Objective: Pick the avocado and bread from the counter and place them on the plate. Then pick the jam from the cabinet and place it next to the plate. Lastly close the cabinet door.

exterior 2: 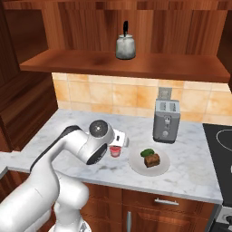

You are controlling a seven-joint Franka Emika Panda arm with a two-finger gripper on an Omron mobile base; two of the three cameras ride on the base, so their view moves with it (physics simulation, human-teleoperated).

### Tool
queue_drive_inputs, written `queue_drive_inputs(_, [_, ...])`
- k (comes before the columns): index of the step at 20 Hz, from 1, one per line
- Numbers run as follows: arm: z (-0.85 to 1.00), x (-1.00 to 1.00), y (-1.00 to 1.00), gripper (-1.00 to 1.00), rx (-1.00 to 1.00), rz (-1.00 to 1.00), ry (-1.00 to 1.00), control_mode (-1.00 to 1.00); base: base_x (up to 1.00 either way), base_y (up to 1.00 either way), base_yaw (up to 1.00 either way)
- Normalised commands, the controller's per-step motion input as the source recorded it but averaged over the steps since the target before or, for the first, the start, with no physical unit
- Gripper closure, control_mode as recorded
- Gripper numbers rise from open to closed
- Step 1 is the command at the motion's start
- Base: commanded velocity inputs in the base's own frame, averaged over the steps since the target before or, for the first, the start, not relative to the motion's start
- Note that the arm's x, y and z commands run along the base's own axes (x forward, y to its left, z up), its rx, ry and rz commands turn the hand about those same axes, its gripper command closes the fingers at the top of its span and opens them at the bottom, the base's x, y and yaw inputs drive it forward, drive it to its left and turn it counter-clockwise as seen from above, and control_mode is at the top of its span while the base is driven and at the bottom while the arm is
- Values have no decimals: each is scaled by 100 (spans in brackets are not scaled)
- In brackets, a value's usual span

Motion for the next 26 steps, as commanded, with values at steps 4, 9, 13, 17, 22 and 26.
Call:
queue_drive_inputs(4, [31, -26, 1, -100, 0, 7, 0, -100, 0, 0, 0])
queue_drive_inputs(9, [22, -22, 1, -100, 0, 9, 0, -100, 0, 0, 0])
queue_drive_inputs(13, [19, -23, 3, -100, 0, 11, 0, -100, 0, 0, 0])
queue_drive_inputs(17, [20, -17, 4, -100, -4, 10, 0, -100, 0, 0, 0])
queue_drive_inputs(22, [16, -14, 5, -100, -4, 12, 0, -100, 0, 0, 0])
queue_drive_inputs(26, [13, -17, 4, -100, -1, 14, 0, -100, 0, 0, 0])
